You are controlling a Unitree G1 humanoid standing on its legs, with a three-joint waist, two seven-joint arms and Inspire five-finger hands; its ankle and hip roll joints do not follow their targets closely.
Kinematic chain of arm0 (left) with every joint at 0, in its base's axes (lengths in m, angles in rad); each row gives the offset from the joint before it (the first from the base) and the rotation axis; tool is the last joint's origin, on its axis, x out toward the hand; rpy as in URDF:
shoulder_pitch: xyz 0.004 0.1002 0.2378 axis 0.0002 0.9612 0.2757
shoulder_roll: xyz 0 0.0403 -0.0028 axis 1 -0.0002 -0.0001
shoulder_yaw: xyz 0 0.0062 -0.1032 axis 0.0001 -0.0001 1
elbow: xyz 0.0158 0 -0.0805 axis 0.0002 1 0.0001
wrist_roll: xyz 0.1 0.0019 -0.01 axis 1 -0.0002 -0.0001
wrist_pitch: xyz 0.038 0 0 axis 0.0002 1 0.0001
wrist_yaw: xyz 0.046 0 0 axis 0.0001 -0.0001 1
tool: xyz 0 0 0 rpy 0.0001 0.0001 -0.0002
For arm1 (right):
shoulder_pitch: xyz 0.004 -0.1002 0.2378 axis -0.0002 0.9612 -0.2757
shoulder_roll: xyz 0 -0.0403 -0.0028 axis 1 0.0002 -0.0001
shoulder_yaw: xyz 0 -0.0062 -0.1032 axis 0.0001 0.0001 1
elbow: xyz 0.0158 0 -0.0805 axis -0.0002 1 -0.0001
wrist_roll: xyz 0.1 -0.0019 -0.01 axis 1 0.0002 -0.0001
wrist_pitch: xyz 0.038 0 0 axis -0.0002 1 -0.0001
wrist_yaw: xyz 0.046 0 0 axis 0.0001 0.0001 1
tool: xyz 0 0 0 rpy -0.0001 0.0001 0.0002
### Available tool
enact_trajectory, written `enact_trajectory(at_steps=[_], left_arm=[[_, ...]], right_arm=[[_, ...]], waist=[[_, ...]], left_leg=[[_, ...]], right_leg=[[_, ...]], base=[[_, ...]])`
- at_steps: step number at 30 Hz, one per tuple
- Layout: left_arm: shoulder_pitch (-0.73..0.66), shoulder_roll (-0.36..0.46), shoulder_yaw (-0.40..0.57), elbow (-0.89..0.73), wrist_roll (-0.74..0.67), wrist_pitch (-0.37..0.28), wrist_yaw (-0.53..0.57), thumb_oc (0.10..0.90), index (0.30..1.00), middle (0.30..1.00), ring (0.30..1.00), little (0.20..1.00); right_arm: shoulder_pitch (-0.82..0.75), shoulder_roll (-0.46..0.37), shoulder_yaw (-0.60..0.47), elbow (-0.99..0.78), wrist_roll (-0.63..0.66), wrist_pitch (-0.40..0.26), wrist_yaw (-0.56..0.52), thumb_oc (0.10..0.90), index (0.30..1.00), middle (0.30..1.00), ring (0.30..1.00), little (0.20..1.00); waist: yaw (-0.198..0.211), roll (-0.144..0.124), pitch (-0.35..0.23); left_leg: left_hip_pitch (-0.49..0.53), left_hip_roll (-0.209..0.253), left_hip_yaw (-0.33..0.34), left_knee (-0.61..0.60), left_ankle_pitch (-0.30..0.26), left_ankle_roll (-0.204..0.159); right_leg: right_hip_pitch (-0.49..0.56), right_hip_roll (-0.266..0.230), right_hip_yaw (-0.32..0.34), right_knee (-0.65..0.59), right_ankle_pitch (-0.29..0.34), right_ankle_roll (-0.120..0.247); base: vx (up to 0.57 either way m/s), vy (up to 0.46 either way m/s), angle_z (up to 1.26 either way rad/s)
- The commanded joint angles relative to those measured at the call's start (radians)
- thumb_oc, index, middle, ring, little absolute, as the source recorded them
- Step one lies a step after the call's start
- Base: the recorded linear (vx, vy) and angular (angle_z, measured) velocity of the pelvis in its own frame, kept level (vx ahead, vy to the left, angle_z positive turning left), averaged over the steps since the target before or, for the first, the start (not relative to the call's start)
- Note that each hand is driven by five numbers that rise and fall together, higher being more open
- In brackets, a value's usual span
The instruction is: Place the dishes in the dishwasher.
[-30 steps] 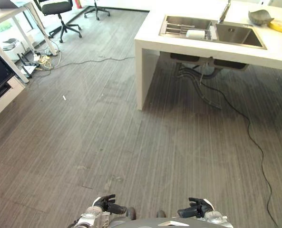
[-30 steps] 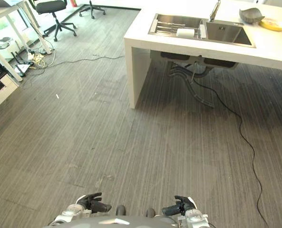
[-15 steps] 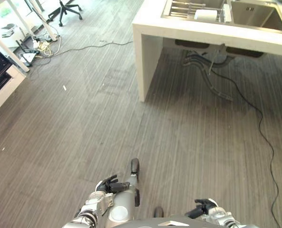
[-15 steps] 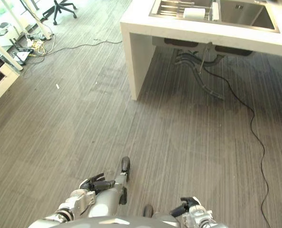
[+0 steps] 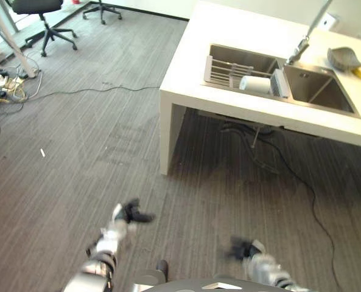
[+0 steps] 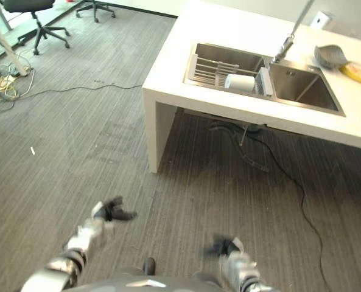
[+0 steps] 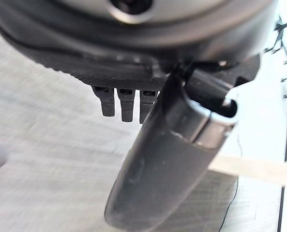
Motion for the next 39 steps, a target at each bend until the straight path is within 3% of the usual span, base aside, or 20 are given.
enact_trajectory(at_steps=[1,2,3,5,6,7,11,18,20,21,22,26,27,29,30,32,36,37,38,39], left_arm=[[0.058,0.112,0.12,-0.533,0.064,-0.254,0.137,0.8,0.9,0.9,0.9,0.9],[0.111,0.105,0.157,-0.62,0.139,-0.282,0.178,0.8,0.9,0.9,0.9,0.9],[0.11,0.11,0.159,-0.635,0.161,-0.278,0.183,0.8,0.9,0.9,0.9,0.9],[0.11,0.11,0.159,-0.635,0.161,-0.278,0.183,0.8,0.9,0.9,0.9,0.9],[0.083,0.139,0.155,-0.719,0.207,-0.277,0.196,0.8,0.9,0.9,0.9,0.9],[0.044,0.176,0.14,-0.867,0.357,-0.267,0.213,0.8,0.9,0.9,0.9,0.9],[0.063,0.173,0.143,-0.965,0.408,-0.278,0.198,0.8,0.9,0.9,0.9,0.9],[0.127,0.164,0.141,-1.108,0.406,-0.309,0.173,0.8,0.9,0.9,0.9,0.9],[0.144,0.178,0.134,-1.161,0.416,-0.319,0.157,0.8,0.9,0.9,0.9,0.9],[0.144,0.178,0.134,-1.161,0.416,-0.319,0.157,0.8,0.9,0.9,0.9,0.9],[0.124,0.179,0.118,-1.177,0.405,-0.328,0.15,0.8,0.9,0.9,0.9,0.9],[0.119,0.184,0.104,-1.21,0.393,-0.339,0.139,0.8,0.9,0.9,0.9,0.9],[0.117,0.183,0.088,-1.235,0.4,-0.339,0.13,0.8,0.9,0.9,0.9,0.9],[0.109,0.181,0.055,-1.246,0.432,-0.335,0.122,0.8,0.9,0.9,0.9,0.9],[0.104,0.181,0.048,-1.246,0.436,-0.336,0.121,0.8,0.9,0.9,0.9,0.9],[0.098,0.182,0.015,-1.274,0.45,-0.336,0.102,0.8,0.9,0.9,0.9,0.9],[0.082,0.191,-0.023,-1.294,0.466,-0.343,0.09,0.8,0.9,0.9,0.9,0.9],[0.042,0.212,-0.052,-1.282,0.458,-0.35,0.083,0.8,0.9,0.9,0.9,0.9],[0.02,0.22,-0.072,-1.278,0.45,-0.351,0.077,0.8,0.9,0.9,0.9,0.9],[-0.007,0.231,-0.089,-1.273,0.449,-0.349,0.068,0.8,0.9,0.9,0.9,0.9]], right_arm=[[0.034,-0.177,0.16,0.009,-0.01,-0.056,0.016,0.8,0.9,0.9,0.9,0.9],[0.099,-0.164,0.125,0.029,0.008,-0.061,0.041,0.8,0.9,0.9,0.9,0.9],[0.111,-0.161,0.126,0.05,0.011,-0.058,0.049,0.8,0.9,0.9,0.9,0.9],[0.111,-0.161,0.126,0.05,0.011,-0.058,0.049,0.8,0.9,0.9,0.9,0.9],[0.126,-0.156,0.129,0.068,0.015,-0.053,0.052,0.8,0.9,0.9,0.9,0.9],[0.144,-0.134,0.163,0.082,-0.027,-0.045,0.054,0.8,0.9,0.9,0.9,0.9],[0.149,-0.131,0.173,0.074,-0.043,-0.042,0.055,0.8,0.9,0.9,0.9,0.9],[0.119,-0.152,0.181,0.059,-0.031,-0.049,0.059,0.8,0.9,0.9,0.9,0.9],[0.115,-0.156,0.174,0.045,-0.003,-0.057,0.054,0.8,0.9,0.9,0.9,0.9],[0.115,-0.156,0.174,0.045,-0.003,-0.057,0.054,0.8,0.9,0.9,0.9,0.9],[0.111,-0.161,0.17,0.038,0.014,-0.063,0.052,0.8,0.9,0.9,0.9,0.9],[0.106,-0.168,0.183,0.031,0.007,-0.059,0.055,0.8,0.9,0.9,0.9,0.9],[0.112,-0.166,0.188,0.028,0.002,-0.055,0.055,0.8,0.9,0.9,0.9,0.9],[0.118,-0.162,0.176,0.036,0.013,-0.055,0.05,0.8,0.9,0.9,0.9,0.9],[0.122,-0.162,0.177,0.034,0.013,-0.055,0.053,0.8,0.9,0.9,0.9,0.9],[0.129,-0.148,0.185,0.025,0.006,-0.053,0.056,0.8,0.9,0.9,0.9,0.9],[0.128,-0.128,0.204,0.019,-0.016,-0.051,0.064,0.8,0.9,0.9,0.9,0.9],[0.111,-0.117,0.22,0.018,-0.019,-0.048,0.069,0.8,0.9,0.9,0.9,0.9],[0.104,-0.116,0.231,0.019,-0.021,-0.047,0.072,0.8,0.9,0.9,0.9,0.9],[0.105,-0.114,0.242,0.013,-0.029,-0.044,0.078,0.8,0.9,0.9,0.9,0.9]], waist=[[-0.008,-0.029,-0.012],[-0.015,-0.04,-0.011],[-0.026,-0.047,-0.013],[-0.026,-0.047,-0.013],[-0.043,-0.051,-0.015],[-0.071,-0.058,-0.035],[-0.069,-0.066,-0.061],[-0.063,-0.049,-0.086],[-0.058,-0.051,-0.074],[-0.058,-0.051,-0.074],[-0.052,-0.066,-0.043],[-0.044,-0.074,-0.031],[-0.044,-0.074,-0.035],[-0.073,-0.06,-0.05],[-0.07,-0.059,-0.051],[-0.081,-0.054,-0.054],[-0.107,-0.058,-0.038],[-0.119,-0.07,-0.017],[-0.118,-0.057,-0.012],[-0.1,-0.05,-0.004]], left_leg=[[-0.002,0.003,0.027,-0.082,0.047,-0.107],[0.017,0.0,0.023,-0.082,0.025,-0.126],[0.033,-0.005,0.015,-0.082,0.01,-0.137],[0.033,-0.005,0.015,-0.082,0.01,-0.137],[0.058,-0.002,-0.001,-0.082,-0.019,-0.148],[0.086,0.011,-0.02,-0.082,-0.05,-0.166],[0.105,0.015,-0.011,-0.074,-0.06,-0.172],[0.092,0.055,-0.03,0.042,-0.069,-0.206],[0.034,0.065,-0.035,0.179,-0.025,-0.248],[0.033,0.066,-0.036,0.181,-0.026,-0.248],[-0.039,0.067,-0.046,0.302,0.039,-0.277],[-0.053,0.051,-0.049,0.335,0.011,-0.274],[-0.05,-0.012,-0.078,0.328,-0.017,-0.259],[-0.006,-0.008,-0.037,0.259,-0.094,-0.227],[0.004,-0.013,-0.035,0.236,-0.089,-0.222],[0.045,-0.038,-0.072,0.129,-0.143,-0.184],[0.064,-0.031,-0.053,0.028,-0.112,-0.161],[0.029,-0.026,-0.044,0.028,-0.083,-0.16],[0.006,-0.003,-0.032,0.02,-0.071,-0.161],[-0.027,0.013,-0.006,0.017,-0.044,-0.166]], right_leg=[[0.148,-0.023,-0.134,-0.505,0.036,-0.026],[0.113,-0.051,-0.176,-0.691,0.02,-0.039],[0.113,-0.055,-0.174,-0.786,0.026,-0.036],[0.113,-0.055,-0.174,-0.786,0.026,-0.036],[0.116,-0.036,-0.141,-0.89,0.024,-0.031],[0.115,-0.011,-0.065,-1.017,0.068,-0.015],[0.162,-0.01,-0.06,-1.07,0.062,-0.032],[0.226,0.034,-0.06,-1.094,0.021,-0.082],[0.264,0.051,-0.068,-1.124,0.002,-0.105],[0.264,0.051,-0.068,-1.124,0.002,-0.105],[0.278,0.036,-0.077,-1.128,0.006,-0.118],[0.288,0.039,-0.072,-1.136,-0.004,-0.125],[0.265,0.042,-0.056,-1.126,0.009,-0.122],[0.252,0.054,-0.05,-1.13,0.012,-0.111],[0.246,0.051,-0.044,-1.129,0.023,-0.11],[0.216,0.05,-0.024,-1.127,0.048,-0.094],[0.143,0.053,0.001,-1.141,0.123,-0.061],[0.09,0.054,0.08,-1.117,0.152,-0.021],[0.094,0.059,0.09,-1.091,0.107,-0.016],[0.098,0.043,0.06,-1.029,0.067,-0.026]], base=[[0.47,-0.061,-0.4],[0.57,-0.1,-0.09],[0.32,-0.098,0.47],[0.15,-0.043,0.52],[0.53,-0.151,1.12],[0.53,-0.151,1.41],[0.23,-0.109,0.79],[0.17,-0.123,-0.43],[0.09,-0.142,-0.31],[0.01,-0.144,-0.08],[-0.04,-0.072,-0.09],[0.01,-0.04,-0.04],[-0.01,-0.009,-0.08],[-0.04,0.041,-0.34],[-0.09,0.081,-0.1],[-0.1,0.091,0.0],[-0.23,0.059,-0.29],[-0.36,-0.024,-0.42],[-0.53,-0.072,-0.46],[-0.24,-0.055,-0.1]])
